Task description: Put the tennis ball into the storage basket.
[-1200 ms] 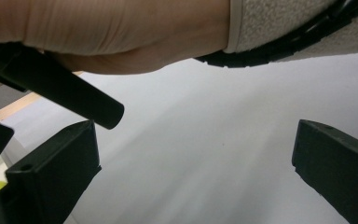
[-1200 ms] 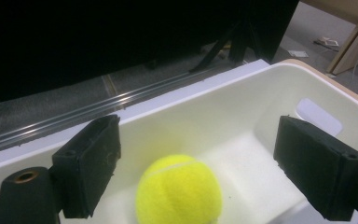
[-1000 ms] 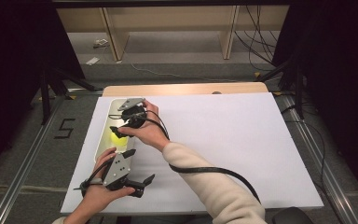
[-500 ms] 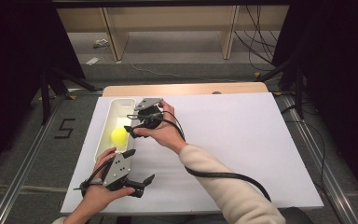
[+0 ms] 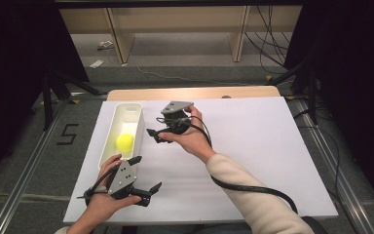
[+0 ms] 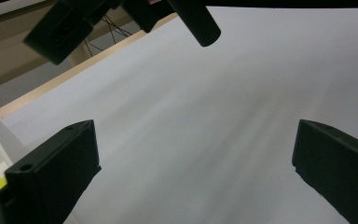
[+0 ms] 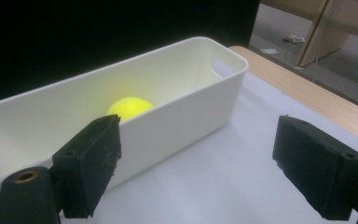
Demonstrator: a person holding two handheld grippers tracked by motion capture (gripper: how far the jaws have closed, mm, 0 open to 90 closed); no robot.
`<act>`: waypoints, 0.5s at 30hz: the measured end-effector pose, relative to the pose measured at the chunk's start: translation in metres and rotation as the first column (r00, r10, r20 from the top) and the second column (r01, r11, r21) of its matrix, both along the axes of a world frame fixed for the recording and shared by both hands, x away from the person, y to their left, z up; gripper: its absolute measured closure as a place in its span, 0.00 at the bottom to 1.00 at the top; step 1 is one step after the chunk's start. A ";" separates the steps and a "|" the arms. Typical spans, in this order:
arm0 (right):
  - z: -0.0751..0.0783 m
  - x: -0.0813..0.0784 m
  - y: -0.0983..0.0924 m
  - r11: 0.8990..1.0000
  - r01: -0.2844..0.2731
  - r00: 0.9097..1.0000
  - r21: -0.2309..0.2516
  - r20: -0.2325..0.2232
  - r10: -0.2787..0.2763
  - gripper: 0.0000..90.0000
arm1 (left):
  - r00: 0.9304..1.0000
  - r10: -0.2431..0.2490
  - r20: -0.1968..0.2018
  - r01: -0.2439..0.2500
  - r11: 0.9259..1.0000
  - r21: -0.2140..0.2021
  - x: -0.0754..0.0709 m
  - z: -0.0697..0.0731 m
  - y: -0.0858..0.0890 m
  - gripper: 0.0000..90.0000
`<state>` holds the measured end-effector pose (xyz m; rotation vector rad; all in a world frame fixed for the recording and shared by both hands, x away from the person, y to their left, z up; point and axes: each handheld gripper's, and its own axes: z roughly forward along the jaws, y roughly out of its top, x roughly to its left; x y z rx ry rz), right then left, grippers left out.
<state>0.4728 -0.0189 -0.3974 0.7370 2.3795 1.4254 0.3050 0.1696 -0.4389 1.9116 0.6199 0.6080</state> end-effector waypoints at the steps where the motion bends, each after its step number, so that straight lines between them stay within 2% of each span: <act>1: 0.000 0.000 -0.004 1.000 0.006 1.000 0.001 0.003 -0.006 0.18 | 1.000 0.000 0.000 0.000 1.000 0.000 0.000 0.000 0.000 0.00; 8: -0.004 -0.006 -0.042 0.998 0.061 0.998 0.018 0.007 -0.061 0.18 | 1.000 0.008 -0.003 -0.008 1.000 0.001 0.000 0.000 -0.001 0.00; 11: -0.006 -0.008 -0.060 0.996 0.086 0.996 0.028 0.010 -0.087 0.18 | 0.999 -0.016 -0.032 0.015 1.000 -0.018 -0.002 -0.002 -0.004 0.00; 13: -0.008 -0.010 -0.072 0.994 0.103 0.995 0.031 0.011 -0.103 0.18 | 0.999 -0.020 -0.036 0.019 1.000 -0.025 -0.001 -0.002 -0.003 0.00; 14: -0.009 -0.011 -0.077 0.994 0.109 0.994 0.032 0.011 -0.109 0.18 | 0.997 -0.045 -0.067 0.042 0.998 -0.054 -0.003 -0.003 -0.005 0.00; 15: -0.010 -0.012 -0.082 0.993 0.113 0.994 0.029 0.009 -0.113 0.18 | 1.000 -0.012 -0.024 0.011 1.000 -0.017 0.000 -0.002 -0.002 0.00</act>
